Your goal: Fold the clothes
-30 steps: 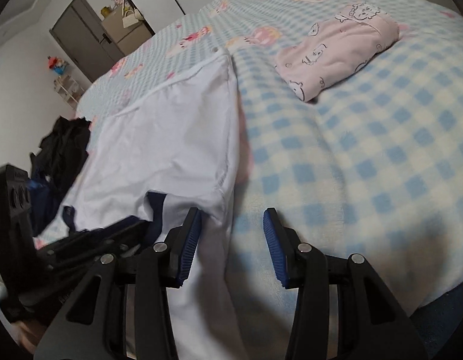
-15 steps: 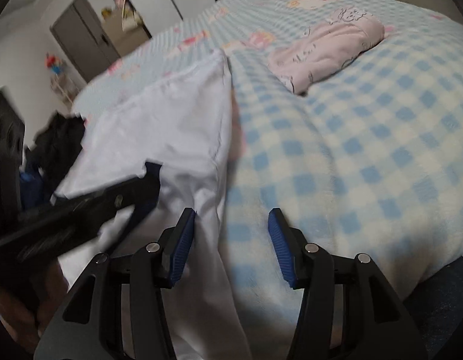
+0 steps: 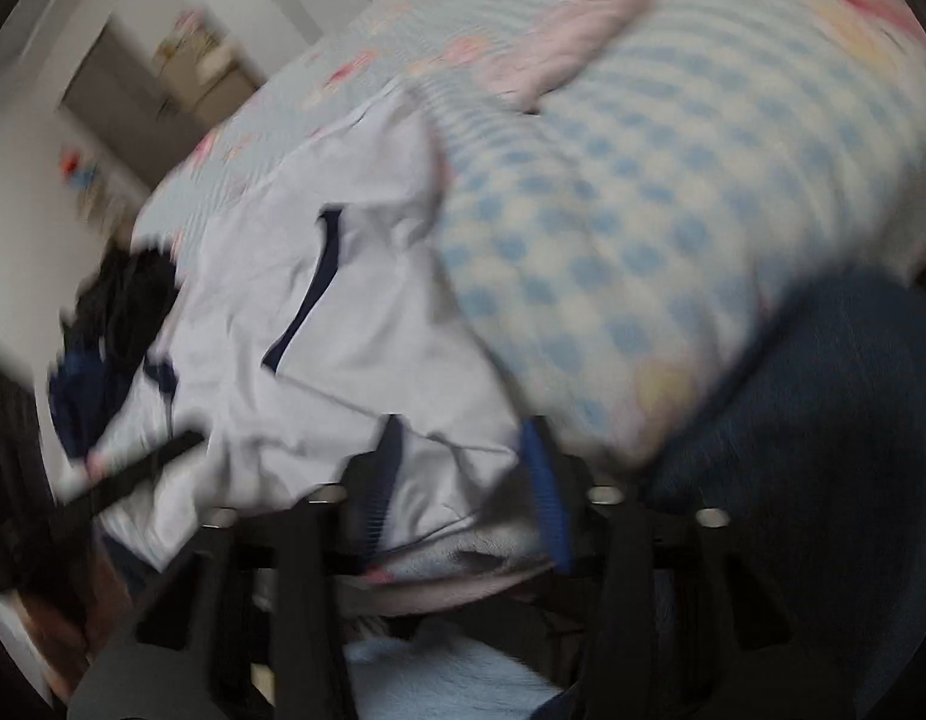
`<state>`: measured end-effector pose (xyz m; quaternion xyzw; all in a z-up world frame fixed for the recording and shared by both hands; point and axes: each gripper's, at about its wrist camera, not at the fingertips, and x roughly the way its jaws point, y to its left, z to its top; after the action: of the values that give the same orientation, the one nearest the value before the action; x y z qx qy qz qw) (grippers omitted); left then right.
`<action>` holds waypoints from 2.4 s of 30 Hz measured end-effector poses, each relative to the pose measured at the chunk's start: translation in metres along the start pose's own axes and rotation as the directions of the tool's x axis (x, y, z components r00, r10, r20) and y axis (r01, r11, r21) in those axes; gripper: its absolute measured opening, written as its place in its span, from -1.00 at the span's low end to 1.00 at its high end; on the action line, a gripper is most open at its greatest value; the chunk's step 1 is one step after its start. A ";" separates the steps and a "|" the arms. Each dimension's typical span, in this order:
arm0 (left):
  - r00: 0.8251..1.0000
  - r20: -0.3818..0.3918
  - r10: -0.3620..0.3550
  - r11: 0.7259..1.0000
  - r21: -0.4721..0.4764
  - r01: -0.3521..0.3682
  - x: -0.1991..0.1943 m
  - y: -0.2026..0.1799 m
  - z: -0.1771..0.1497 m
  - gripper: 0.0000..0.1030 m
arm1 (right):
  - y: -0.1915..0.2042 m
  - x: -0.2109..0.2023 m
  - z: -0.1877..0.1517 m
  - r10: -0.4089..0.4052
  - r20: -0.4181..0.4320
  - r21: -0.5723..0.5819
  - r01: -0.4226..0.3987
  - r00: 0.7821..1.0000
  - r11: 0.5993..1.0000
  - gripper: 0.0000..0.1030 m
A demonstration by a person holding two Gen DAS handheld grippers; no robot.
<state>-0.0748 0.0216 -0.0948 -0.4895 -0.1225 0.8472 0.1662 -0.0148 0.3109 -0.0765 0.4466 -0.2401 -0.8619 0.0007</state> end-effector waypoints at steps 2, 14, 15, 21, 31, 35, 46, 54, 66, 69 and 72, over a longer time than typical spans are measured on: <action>0.999 0.032 0.034 0.996 -0.080 -0.031 -0.020 0.024 -0.017 -0.55 | 0.004 -0.010 -0.003 -0.002 0.046 -0.015 0.003 0.999 1.000 -0.28; 0.984 0.084 0.158 0.891 -0.442 -0.105 -0.058 0.129 -0.072 -0.53 | 0.000 -0.015 -0.031 -0.094 0.109 0.009 0.093 0.990 0.996 -0.02; 0.984 0.103 0.145 0.893 -0.442 -0.085 -0.061 0.130 -0.070 -0.53 | 0.000 -0.009 -0.032 -0.086 0.078 0.004 0.086 0.993 0.996 -0.02; 0.969 0.089 0.231 0.902 -0.393 -0.179 -0.060 0.129 -0.050 -0.50 | 0.001 0.013 -0.038 -0.069 -0.015 -0.018 0.069 0.997 0.997 -0.02; 0.975 0.095 0.203 0.880 -0.454 -0.139 -0.054 0.147 -0.060 -0.42 | 0.007 0.016 -0.040 -0.051 0.013 -0.039 0.052 0.999 0.998 -0.17; 0.984 0.110 0.138 0.876 -0.477 -0.069 -0.041 0.150 -0.059 -0.31 | 0.007 0.026 -0.042 0.019 -0.049 -0.031 -0.021 0.999 0.999 -0.11; 0.973 0.202 0.111 0.897 -0.443 -0.011 -0.036 0.139 -0.054 -0.53 | 0.024 0.029 -0.048 0.158 -0.028 -0.080 -0.160 0.987 0.984 -0.24; 0.982 0.150 0.112 0.923 -0.383 -0.046 -0.027 0.129 -0.052 -0.85 | 0.031 0.042 -0.044 0.137 -0.056 -0.082 -0.142 0.989 0.986 -0.70; 0.974 0.162 0.157 0.939 -0.331 -0.096 -0.031 0.119 -0.042 -0.96 | 0.050 0.052 -0.036 0.070 -0.106 -0.219 -0.092 0.992 0.971 -0.92; 0.975 0.178 0.134 0.937 -0.342 -0.066 -0.043 0.120 -0.043 -0.96 | 0.051 0.046 -0.037 0.055 -0.125 -0.244 -0.084 0.991 0.966 -0.92; 0.974 0.161 0.158 0.937 -0.334 -0.097 -0.047 0.114 -0.046 -0.97 | 0.047 0.032 -0.035 0.074 -0.104 -0.241 -0.097 0.992 0.966 -0.92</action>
<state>-0.0311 -0.0996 -0.1233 -0.4359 -0.2430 0.8664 0.0159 -0.0177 0.2481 -0.0988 0.4723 -0.1505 -0.8622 0.1044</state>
